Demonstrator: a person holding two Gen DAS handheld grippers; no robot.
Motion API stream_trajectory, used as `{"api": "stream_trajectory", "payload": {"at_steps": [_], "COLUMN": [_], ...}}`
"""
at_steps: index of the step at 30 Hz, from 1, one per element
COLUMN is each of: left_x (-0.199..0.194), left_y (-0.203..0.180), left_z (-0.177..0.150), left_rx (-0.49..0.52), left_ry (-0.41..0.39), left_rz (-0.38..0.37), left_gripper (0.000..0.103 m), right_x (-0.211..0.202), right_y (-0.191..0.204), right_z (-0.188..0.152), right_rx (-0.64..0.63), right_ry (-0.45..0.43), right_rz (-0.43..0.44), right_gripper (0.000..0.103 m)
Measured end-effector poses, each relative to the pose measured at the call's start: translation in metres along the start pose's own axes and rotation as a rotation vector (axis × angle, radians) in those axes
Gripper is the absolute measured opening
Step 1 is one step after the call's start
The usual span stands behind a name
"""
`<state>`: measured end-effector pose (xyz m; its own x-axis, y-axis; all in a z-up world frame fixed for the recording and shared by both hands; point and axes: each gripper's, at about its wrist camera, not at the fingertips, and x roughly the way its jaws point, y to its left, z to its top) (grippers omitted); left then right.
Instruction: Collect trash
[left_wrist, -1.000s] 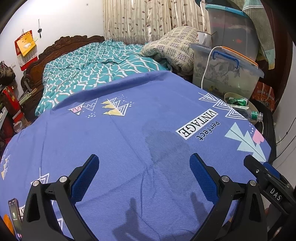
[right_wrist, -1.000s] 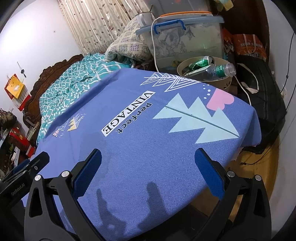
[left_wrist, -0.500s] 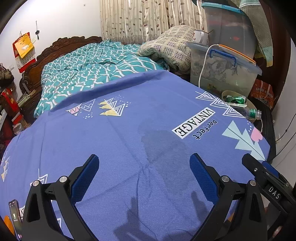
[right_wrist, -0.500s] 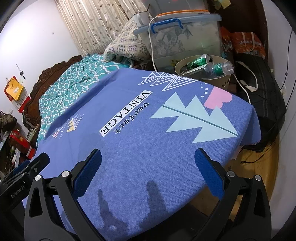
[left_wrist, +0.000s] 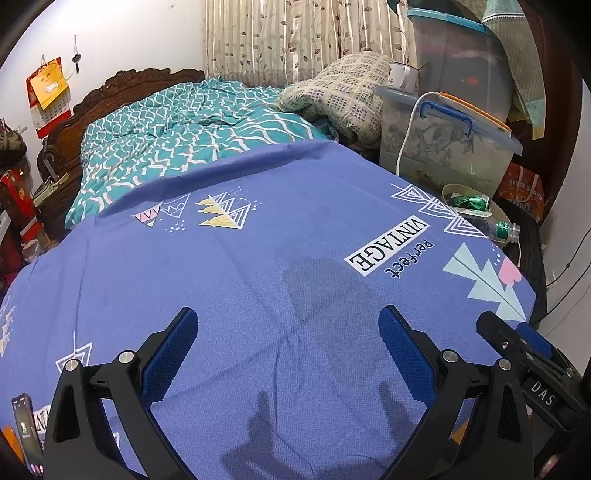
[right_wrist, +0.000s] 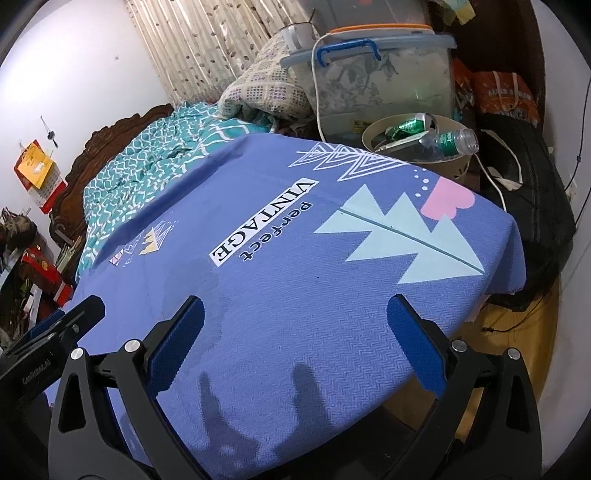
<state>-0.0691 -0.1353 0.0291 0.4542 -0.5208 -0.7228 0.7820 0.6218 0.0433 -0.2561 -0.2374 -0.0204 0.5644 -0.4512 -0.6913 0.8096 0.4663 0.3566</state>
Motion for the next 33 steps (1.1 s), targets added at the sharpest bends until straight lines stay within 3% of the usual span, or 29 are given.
{"api": "stream_trajectory", "payload": {"at_steps": [33], "left_x": [-0.004], "left_y": [0.011], "left_z": [-0.002], "left_rx": [-0.03], "left_ry": [-0.001], "left_rz": [-0.004], "left_gripper": [0.094], "right_x": [-0.007], "right_y": [0.008], "right_z": [-0.002], "right_rx": [-0.019], "right_ry": [-0.007], "right_rz": [-0.01], "right_gripper": [0.098]}}
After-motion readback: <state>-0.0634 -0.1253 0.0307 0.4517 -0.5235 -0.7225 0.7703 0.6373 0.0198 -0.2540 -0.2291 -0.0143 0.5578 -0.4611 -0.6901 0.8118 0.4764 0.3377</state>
